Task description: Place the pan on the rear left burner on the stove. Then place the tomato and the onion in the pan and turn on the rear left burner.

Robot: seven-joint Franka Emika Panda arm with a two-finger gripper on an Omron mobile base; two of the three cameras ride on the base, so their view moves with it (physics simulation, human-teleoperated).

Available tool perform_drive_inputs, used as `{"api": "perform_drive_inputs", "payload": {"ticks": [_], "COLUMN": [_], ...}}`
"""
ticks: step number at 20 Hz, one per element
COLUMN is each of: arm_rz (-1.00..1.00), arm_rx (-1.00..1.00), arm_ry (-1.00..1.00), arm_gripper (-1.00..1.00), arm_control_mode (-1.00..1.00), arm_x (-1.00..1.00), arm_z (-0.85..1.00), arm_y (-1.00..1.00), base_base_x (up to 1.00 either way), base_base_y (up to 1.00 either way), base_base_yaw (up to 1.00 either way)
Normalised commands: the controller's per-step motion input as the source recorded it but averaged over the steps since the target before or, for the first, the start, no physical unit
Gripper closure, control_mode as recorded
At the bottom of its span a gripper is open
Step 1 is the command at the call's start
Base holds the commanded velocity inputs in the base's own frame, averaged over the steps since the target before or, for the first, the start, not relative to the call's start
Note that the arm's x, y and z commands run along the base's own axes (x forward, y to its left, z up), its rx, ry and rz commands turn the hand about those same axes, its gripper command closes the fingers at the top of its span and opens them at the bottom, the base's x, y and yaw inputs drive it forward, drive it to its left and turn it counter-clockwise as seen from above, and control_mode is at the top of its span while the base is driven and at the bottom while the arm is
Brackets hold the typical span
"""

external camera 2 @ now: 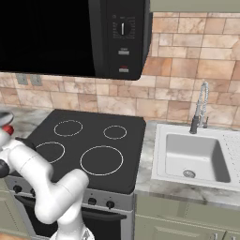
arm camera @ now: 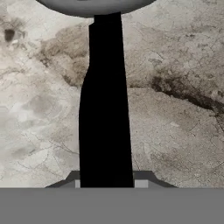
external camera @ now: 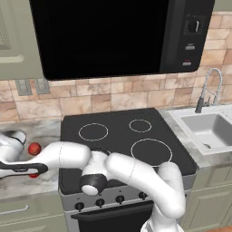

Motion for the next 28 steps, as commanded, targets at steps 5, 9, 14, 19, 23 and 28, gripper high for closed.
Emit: {"api": "perform_drive_inputs", "payload": {"ticks": [5, 9, 14, 19, 23, 28], "arm_rz": [-0.01, -0.02, -0.02, -0.03, -0.01, 0.00], "arm_rx": [0.00, 0.00, -0.05, -0.20, -0.30, -0.25], "arm_ry": [0.05, 0.10, 0.11, 0.03, -0.01, -0.02], "arm_gripper": [1.00, 1.00, 1.00, 1.00, 1.00, 1.00], "arm_control_mode": [-1.00, -1.00, -1.00, -1.00, -1.00, -1.00], "arm_x": [0.01, 0.00, 0.00, -0.01, -0.02, 0.00], "arm_z": [0.62, 0.54, 0.33, 0.16, 0.18, 0.26], "arm_y": [0.00, -0.01, -0.22, -0.49, -0.57, -0.56], "base_base_x": [0.00, 0.00, 0.00, 0.00, 0.00, 0.00], "base_base_y": [0.00, 0.00, 0.00, 0.00, 0.00, 0.00], "base_base_yaw": [0.00, 0.00, 0.00, 0.00, 0.00, 0.00]}}
